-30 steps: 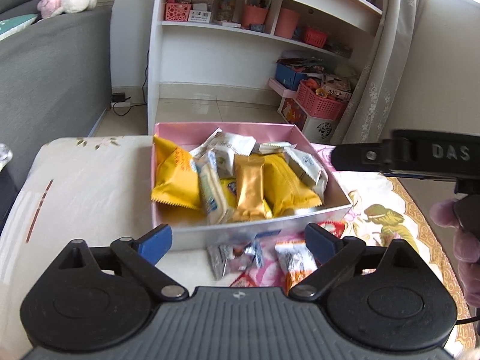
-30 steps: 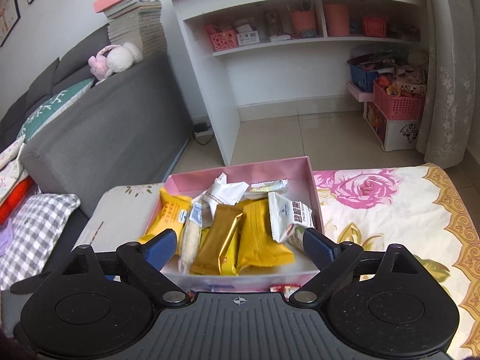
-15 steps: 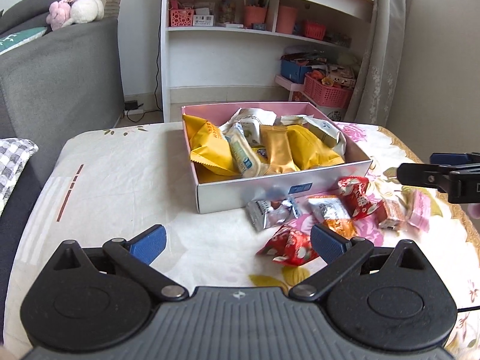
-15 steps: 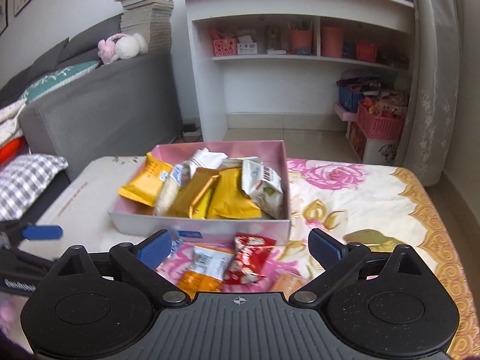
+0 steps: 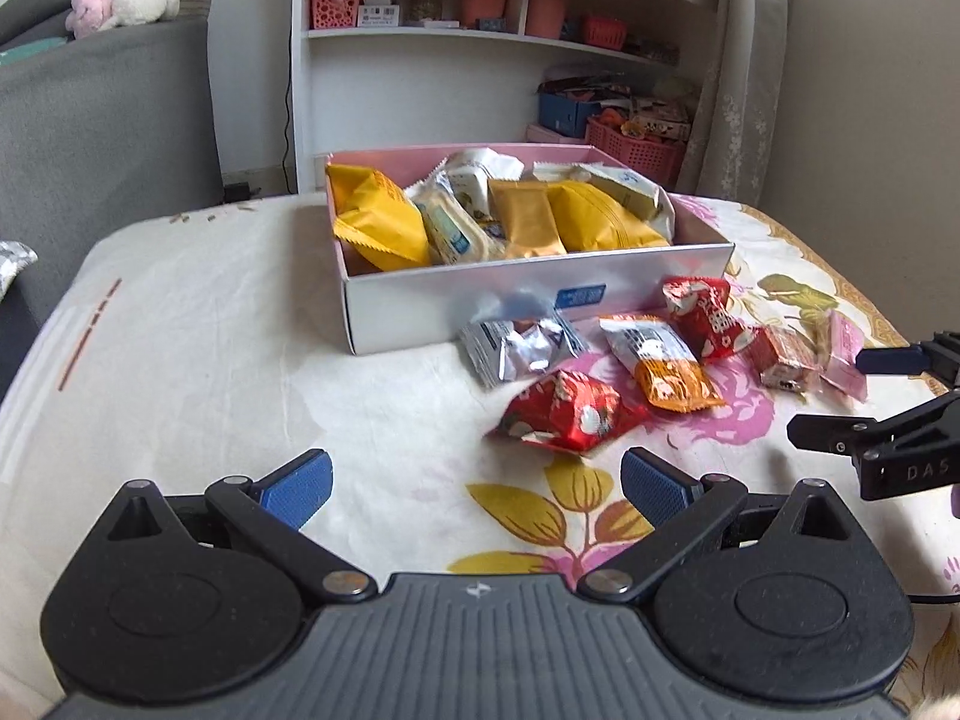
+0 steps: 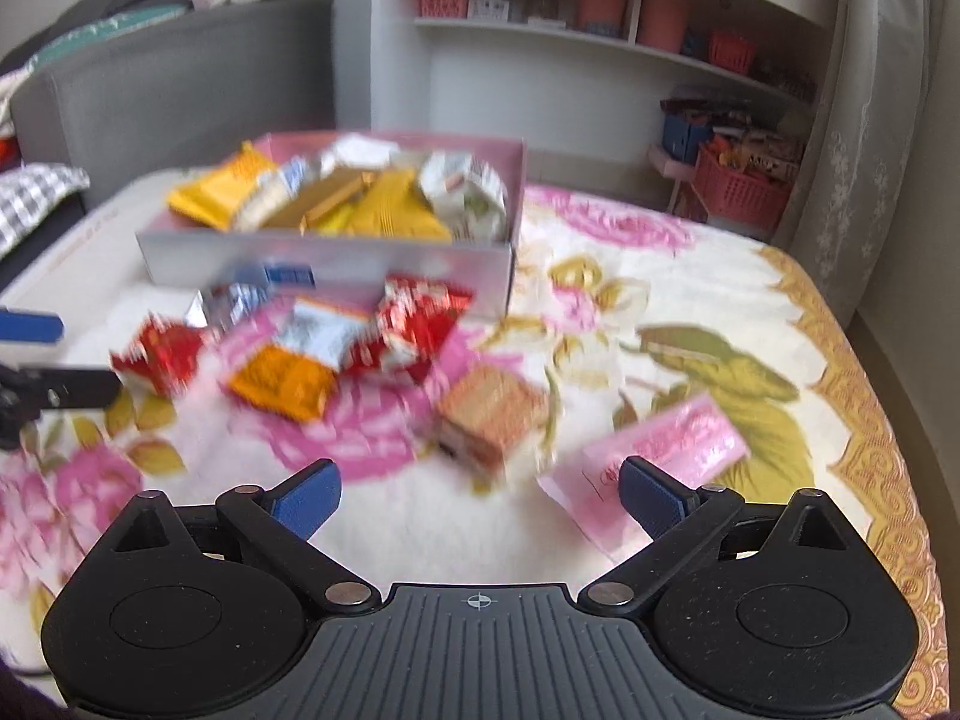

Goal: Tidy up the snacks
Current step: 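Withdraw both tools and move them over the remaining snacks, then grasp red snack pack with left tool while right tool grasps wafer biscuit pack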

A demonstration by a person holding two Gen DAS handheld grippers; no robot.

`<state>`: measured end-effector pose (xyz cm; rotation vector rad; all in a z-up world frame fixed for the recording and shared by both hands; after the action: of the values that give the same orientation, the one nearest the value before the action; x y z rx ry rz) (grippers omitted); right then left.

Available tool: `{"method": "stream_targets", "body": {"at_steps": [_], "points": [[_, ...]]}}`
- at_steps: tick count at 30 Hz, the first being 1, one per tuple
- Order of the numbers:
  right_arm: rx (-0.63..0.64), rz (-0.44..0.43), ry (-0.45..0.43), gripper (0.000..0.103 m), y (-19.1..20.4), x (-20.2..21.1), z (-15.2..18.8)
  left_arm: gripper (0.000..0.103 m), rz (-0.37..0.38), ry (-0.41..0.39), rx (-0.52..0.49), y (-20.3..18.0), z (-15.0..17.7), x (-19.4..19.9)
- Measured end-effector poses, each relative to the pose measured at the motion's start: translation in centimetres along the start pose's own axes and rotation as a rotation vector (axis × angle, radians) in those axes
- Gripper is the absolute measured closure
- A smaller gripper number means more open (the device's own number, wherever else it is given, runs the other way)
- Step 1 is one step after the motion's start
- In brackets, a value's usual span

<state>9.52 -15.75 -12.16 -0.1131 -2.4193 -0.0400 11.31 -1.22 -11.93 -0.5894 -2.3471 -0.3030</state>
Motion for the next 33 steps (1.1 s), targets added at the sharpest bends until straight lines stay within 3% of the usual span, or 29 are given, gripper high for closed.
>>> {"method": "stream_targets", "body": {"at_steps": [4, 11, 17, 20, 26, 30, 33], "points": [[0.061, 0.000, -0.031, 0.000, -0.1, -0.1, 1.0, 0.001, 0.008, 0.012, -0.001, -0.7, 0.6, -0.7], [0.050, -0.018, -0.113, 0.000, -0.4, -0.6, 0.8, 0.000, -0.020, 0.017, -0.044, -2.5, 0.7, -1.6], [0.074, -0.001, -0.080, 0.000, 0.0, -1.1, -0.1, 0.002, -0.030, 0.007, -0.061, -3.4, 0.3, -2.0], [0.094, 0.003, -0.089, 0.000, 0.1, -1.0, -0.6, 0.010, -0.017, -0.004, -0.049, -3.5, -0.2, -2.0], [0.110, -0.075, -0.086, 0.001, 0.8, -0.9, -1.2, 0.028, 0.009, -0.018, 0.008, -3.3, -1.0, -2.1], [0.084, -0.135, -0.039, 0.013, 1.7, -1.5, -1.5, 0.039, 0.017, -0.025, 0.029, -3.4, -1.6, -2.2], [0.059, -0.127, -0.016, 0.015, 1.8, -2.2, -1.7, 0.046, 0.024, -0.029, 0.042, -3.4, -1.8, -2.2]]}}
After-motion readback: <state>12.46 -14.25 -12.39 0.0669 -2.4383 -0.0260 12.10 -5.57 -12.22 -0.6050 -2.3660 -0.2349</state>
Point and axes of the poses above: each gripper's, at about its wrist camera, not at the fingertips, and x roughly against the way its jaws point, y to its left, z to its underside, the point moved 7 cm from there along -x, roughly the way its jaws point, and after that the axes turned 11 degrees about -x, right-handed, at the moved point
